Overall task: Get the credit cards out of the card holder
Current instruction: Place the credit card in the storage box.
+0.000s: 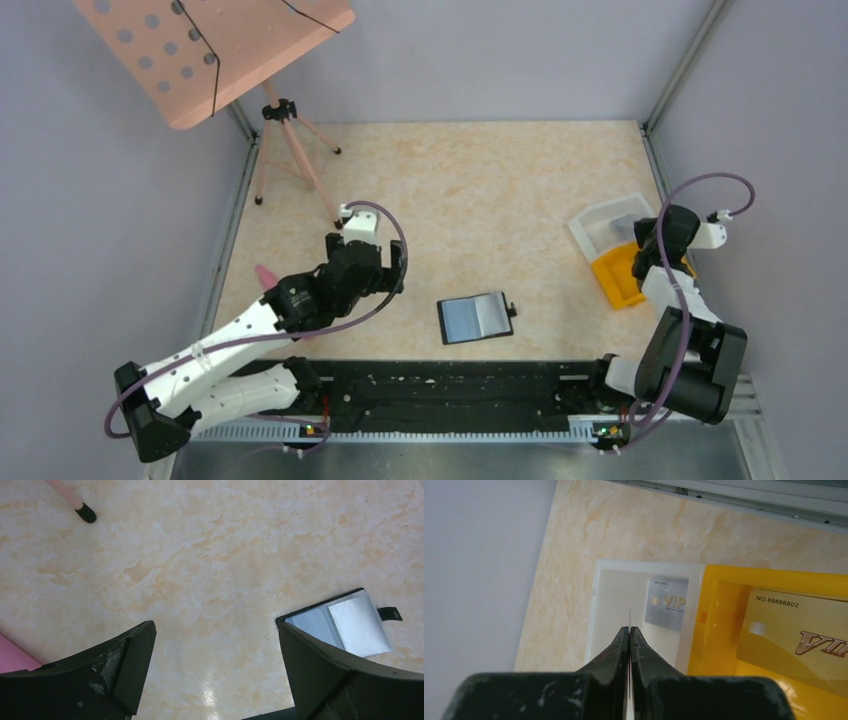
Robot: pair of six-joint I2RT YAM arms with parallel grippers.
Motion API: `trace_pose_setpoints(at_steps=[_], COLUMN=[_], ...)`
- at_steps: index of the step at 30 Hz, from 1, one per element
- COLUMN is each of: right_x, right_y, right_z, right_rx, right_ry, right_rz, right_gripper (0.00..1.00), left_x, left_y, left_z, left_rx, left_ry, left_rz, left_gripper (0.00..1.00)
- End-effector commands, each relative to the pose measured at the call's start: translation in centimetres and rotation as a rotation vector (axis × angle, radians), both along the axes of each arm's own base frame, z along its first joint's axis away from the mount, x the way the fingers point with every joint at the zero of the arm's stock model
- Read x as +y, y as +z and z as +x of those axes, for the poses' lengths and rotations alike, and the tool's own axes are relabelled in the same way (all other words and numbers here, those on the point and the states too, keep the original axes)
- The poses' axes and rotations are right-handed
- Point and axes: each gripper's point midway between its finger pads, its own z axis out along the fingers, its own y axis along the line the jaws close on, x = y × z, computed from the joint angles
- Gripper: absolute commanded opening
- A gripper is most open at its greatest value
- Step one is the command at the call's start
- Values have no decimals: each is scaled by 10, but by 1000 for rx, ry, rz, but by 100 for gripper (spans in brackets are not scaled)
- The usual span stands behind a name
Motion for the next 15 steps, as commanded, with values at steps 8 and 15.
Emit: trace_pose_setpoints(at_steps=[8,15], right_x=[-21,-26], right_y=[11,6], right_z=[23,39], right_rx=[-63,-43], right_ry=[-77,-71], right_rz=[-6,-3], right_gripper=[0,0], left_x=[-7,-3], left_y=[6,9], left_z=[1,-1], left_rx=[-17,-27], left_ry=[-11,3], left_rz=[-54,-87], left_gripper=[99,99])
